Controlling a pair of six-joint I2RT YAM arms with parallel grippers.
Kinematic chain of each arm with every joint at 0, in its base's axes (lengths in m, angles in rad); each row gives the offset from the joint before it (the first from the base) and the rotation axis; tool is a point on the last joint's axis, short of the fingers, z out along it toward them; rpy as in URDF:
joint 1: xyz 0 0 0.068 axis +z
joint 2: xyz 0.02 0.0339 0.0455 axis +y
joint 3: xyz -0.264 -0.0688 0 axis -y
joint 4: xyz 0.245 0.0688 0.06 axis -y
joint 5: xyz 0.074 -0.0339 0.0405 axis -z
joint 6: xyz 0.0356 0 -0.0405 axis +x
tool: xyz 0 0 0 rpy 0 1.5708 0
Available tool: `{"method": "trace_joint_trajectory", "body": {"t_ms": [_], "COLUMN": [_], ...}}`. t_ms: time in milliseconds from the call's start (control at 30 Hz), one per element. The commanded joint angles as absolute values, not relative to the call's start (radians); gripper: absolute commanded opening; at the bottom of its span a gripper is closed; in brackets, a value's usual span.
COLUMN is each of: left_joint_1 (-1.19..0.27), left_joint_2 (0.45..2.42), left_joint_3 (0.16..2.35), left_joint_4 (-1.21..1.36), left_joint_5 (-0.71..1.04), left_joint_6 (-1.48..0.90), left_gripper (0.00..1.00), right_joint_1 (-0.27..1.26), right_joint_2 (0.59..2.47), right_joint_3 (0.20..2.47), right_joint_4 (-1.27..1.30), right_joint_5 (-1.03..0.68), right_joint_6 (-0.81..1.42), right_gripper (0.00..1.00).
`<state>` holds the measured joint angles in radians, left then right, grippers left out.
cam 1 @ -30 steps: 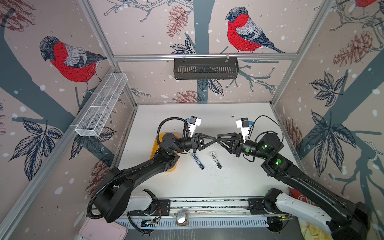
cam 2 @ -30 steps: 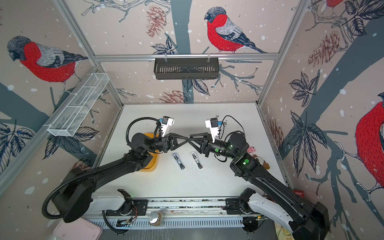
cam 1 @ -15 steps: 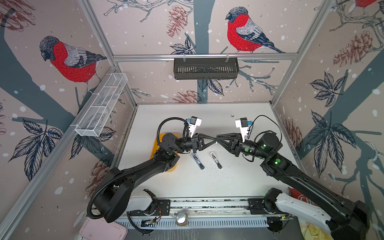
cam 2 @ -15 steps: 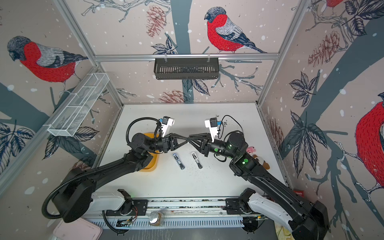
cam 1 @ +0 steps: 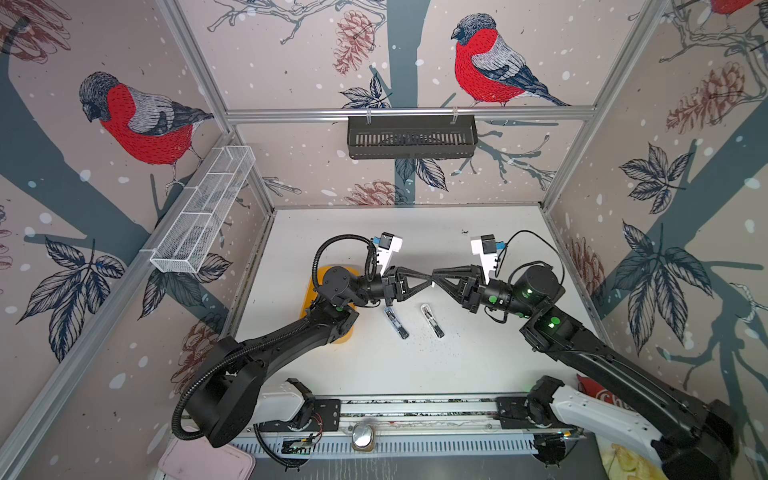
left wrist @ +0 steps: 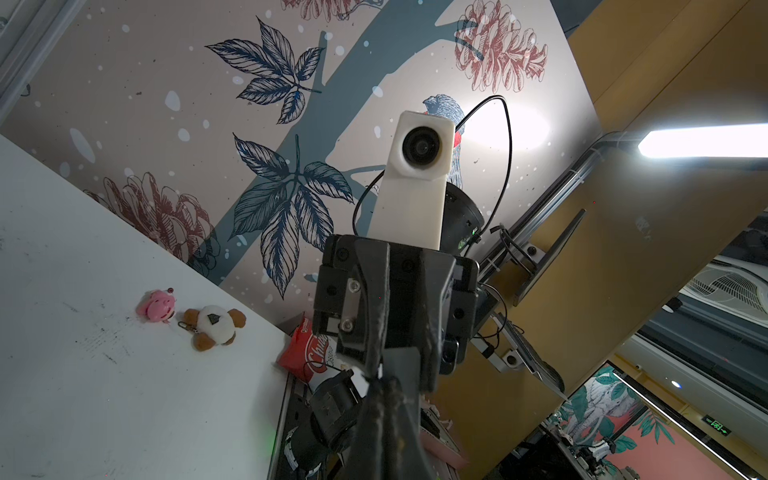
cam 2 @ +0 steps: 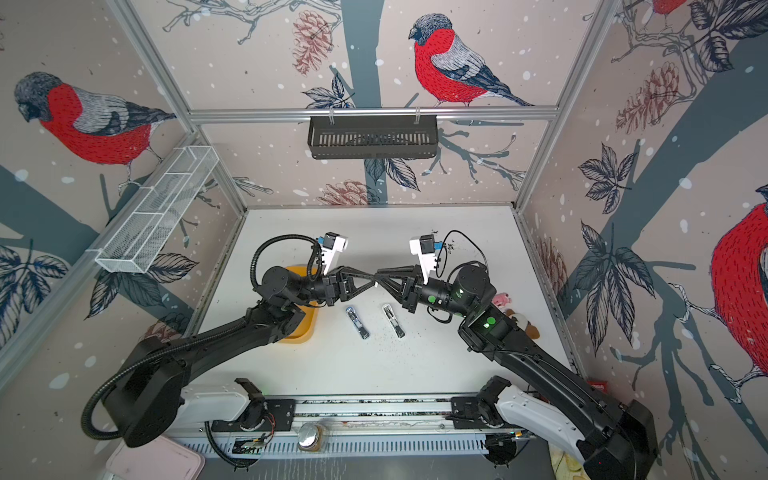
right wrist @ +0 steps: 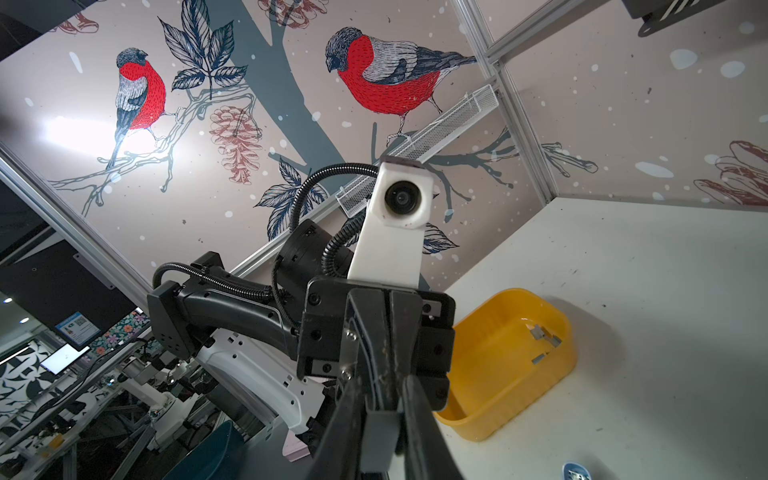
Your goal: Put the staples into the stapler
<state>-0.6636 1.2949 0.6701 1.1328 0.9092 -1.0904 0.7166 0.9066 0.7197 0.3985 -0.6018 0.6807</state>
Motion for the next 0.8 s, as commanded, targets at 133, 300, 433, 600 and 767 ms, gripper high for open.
{"method": "trace_joint_trajectory", "body": {"t_ms": [133,300,433,600,767], "left_joint_1": [-0.665,-0.666,-0.666,-0.666,-0.666], "left_joint_2": [1.287,1.287,1.29,1.283,1.272], "left_joint_3": [0.672,0.673,0.679,0.675,0.674], "left_joint_4": [1.16,1.159,1.164,1.15,1.124], "left_joint_5": [0.906,0.902,0.903,0.905,0.9], "left_joint_6": [-1.071,-1.064,-1.064,-1.049,-1.026], "left_gripper": [0.0,0.0,0.0,0.0,0.0], "right_joint_1": [0.719,0.723,0.726,0.726,0.725], "right_joint_2": [0.907,0.913,0.911,0.908,0.903], "right_joint_3": [0.721,0.719,0.718,0.715,0.71], "right_joint_4": [0.431,0.428,0.427,0.427,0.43], "right_joint_5": [-0.608,-0.61,-0.609,-0.607,-0.612], "right_joint_6": [0.687,0.689,0.69,0.692,0.701], "right_gripper": [0.18,0.18,0.22,0.29,0.29]}}
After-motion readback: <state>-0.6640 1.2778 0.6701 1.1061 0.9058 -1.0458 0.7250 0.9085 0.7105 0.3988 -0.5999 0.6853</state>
